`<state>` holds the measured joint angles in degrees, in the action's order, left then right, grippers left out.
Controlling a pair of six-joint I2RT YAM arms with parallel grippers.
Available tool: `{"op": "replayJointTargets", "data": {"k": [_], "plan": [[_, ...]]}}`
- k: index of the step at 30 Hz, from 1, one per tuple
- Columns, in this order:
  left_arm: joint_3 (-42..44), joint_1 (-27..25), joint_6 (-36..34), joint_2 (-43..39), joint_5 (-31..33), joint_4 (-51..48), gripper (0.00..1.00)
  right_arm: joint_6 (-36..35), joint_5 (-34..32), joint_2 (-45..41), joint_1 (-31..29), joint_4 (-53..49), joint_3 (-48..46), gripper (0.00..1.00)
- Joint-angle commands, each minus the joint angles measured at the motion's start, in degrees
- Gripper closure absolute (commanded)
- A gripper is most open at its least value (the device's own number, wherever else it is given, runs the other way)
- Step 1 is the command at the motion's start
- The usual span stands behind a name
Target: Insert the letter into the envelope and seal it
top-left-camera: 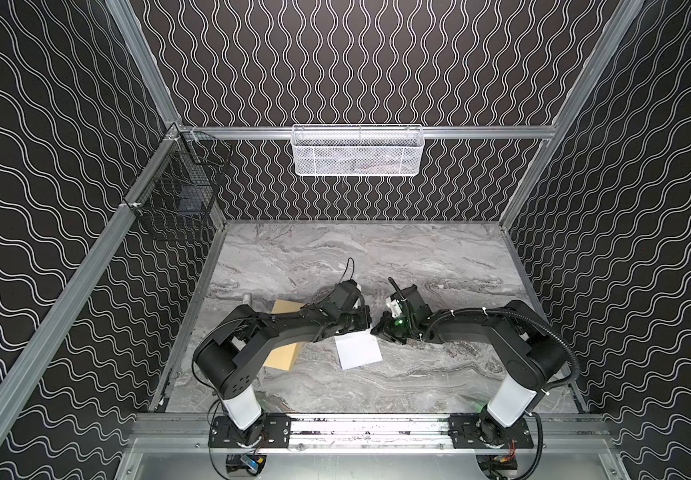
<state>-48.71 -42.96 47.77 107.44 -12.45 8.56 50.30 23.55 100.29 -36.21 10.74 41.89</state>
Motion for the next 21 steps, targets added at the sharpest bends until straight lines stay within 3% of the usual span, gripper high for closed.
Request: {"op": "replayJointTargets", "data": {"k": [1, 21], "plan": [[0.11, -0.11, -1.19, 1.44, -1.1, 1.29, 1.0, -0.21, -2.98, 0.5, 0.08, -4.51, -0.16, 1.0], [2.2, -0.5, 0.88, 7.13, -1.27, 7.43, 1.0, -0.12, -2.53, -0.18, 0.09, -3.54, -1.44, 1.0]]}}
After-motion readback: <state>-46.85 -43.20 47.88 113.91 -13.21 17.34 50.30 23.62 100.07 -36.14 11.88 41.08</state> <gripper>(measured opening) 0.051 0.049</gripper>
